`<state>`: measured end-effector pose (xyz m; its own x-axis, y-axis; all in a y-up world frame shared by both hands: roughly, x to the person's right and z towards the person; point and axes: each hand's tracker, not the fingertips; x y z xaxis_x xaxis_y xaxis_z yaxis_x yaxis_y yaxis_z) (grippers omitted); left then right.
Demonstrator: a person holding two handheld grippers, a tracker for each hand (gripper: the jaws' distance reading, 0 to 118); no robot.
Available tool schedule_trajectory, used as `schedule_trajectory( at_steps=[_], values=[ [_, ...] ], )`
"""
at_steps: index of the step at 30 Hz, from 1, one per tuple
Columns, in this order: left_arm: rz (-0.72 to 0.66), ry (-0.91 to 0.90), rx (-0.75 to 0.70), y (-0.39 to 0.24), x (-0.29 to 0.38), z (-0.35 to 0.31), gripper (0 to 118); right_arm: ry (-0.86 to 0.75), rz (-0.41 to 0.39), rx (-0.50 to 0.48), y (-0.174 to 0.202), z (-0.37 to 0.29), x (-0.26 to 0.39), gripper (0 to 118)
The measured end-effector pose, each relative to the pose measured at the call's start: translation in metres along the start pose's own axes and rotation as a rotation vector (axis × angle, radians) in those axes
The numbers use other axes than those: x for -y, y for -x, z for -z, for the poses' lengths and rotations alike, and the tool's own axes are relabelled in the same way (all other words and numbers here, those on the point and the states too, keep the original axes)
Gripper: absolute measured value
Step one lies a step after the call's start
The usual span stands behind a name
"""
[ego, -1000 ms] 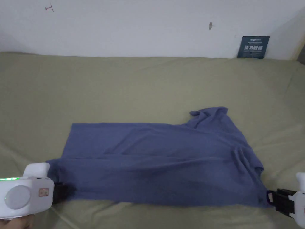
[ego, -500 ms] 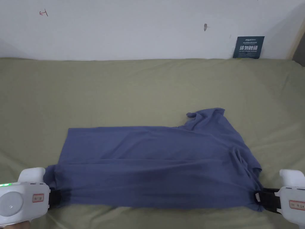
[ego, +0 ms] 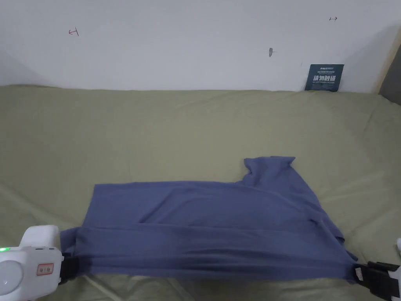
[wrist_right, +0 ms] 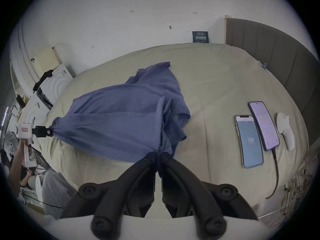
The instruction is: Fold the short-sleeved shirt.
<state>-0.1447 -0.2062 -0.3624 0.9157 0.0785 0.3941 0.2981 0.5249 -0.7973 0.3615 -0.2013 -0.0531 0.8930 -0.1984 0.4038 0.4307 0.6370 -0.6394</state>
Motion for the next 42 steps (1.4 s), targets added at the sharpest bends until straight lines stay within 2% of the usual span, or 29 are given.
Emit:
schedule_trajectory(
  at_steps=[8,12,13,14,15,16,17,18,22,23,24,25,26,27,28,29,34,35,36,37,38,39,40,42],
  values=[
    [0.004,0.032,-0.010,0.021,0.063,-0.043,8,0.070,-0.019,-0.047,0.012,-0.053,0.056,8],
    [-0.048,0.038,0.053,0.036,0.070,-0.034,8,0.082,-0.025,-0.049,0.018,-0.048,0.068,8],
    [-0.063,0.037,0.055,0.037,0.070,-0.032,8,0.084,-0.020,-0.045,0.017,-0.043,0.068,12],
    [-0.079,0.028,0.078,0.039,0.070,-0.030,20,0.096,-0.002,-0.050,0.012,-0.037,0.067,41],
    [-0.086,0.015,0.088,0.041,0.069,-0.029,56,0.099,0.017,-0.044,0.007,-0.031,0.066,79],
    [-0.086,0.009,0.083,0.043,0.068,-0.029,99,0.088,0.017,-0.031,0.006,-0.028,0.065,108],
    [-0.079,0.010,0.077,0.042,0.067,-0.028,118,0.058,0.013,-0.028,0.007,-0.028,0.062,118],
    [-0.071,-0.009,0.072,0.041,0.065,-0.033,116,-0.010,0.023,-0.017,0.005,-0.032,0.058,118],
    [-0.063,-0.114,0.064,0.028,0.036,-0.045,116,-0.035,0.019,-0.024,0.003,-0.030,0.028,118],
    [-0.053,-0.115,0.061,0.023,0.025,-0.043,115,-0.046,0.012,-0.014,0.013,-0.026,0.017,118],
    [-0.048,-0.107,0.055,0.018,0.015,-0.041,114,-0.059,0.006,-0.005,0.014,-0.023,0.010,116],
    [-0.041,-0.111,0.043,0.021,0.002,-0.035,109,-0.067,0.000,-0.011,0.015,-0.017,0.002,108],
    [-0.048,-0.142,0.014,0.016,-0.009,-0.029,82,-0.093,0.001,-0.006,0.018,-0.013,-0.006,75],
    [-0.040,-0.129,-0.012,0.013,-0.019,-0.023,41,-0.102,0.002,-0.010,0.021,-0.008,-0.013,39],
    [-0.032,-0.143,-0.032,0.009,-0.030,-0.015,0,-0.100,0.003,-0.002,0.021,0.000,-0.020,8],
    [-0.013,-0.147,-0.039,0.011,-0.039,-0.001,0,-0.096,0.001,0.013,0.021,0.009,-0.026,4],
    [0.004,-0.107,-0.052,0.000,-0.083,0.043,0,-0.076,-0.032,0.057,0.017,0.043,-0.049,2],
    [0.012,-0.101,-0.070,-0.002,-0.089,0.052,18,-0.069,-0.029,0.057,0.010,0.053,-0.051,2],
    [0.017,-0.097,-0.077,-0.003,-0.095,0.060,60,-0.060,-0.015,0.059,0.006,0.059,-0.054,2],
    [-0.011,-0.079,-0.099,0.004,-0.103,0.076,60,-0.053,0.000,0.057,0.003,0.064,-0.057,2],
    [-0.033,-0.057,-0.100,0.007,-0.109,0.086,76,-0.046,0.006,0.054,0.001,0.070,-0.059,2],
    [-0.046,-0.018,-0.063,0.011,-0.113,0.096,104,-0.039,0.010,0.054,0.001,0.074,-0.058,2],
    [-0.065,0.013,-0.075,0.013,-0.115,0.108,118,-0.028,0.011,0.054,-0.001,0.081,-0.060,2],
    [-0.037,0.008,-0.122,0.016,-0.118,0.126,113,-0.009,0.001,0.053,-0.004,0.092,-0.065,2]
  ],
)
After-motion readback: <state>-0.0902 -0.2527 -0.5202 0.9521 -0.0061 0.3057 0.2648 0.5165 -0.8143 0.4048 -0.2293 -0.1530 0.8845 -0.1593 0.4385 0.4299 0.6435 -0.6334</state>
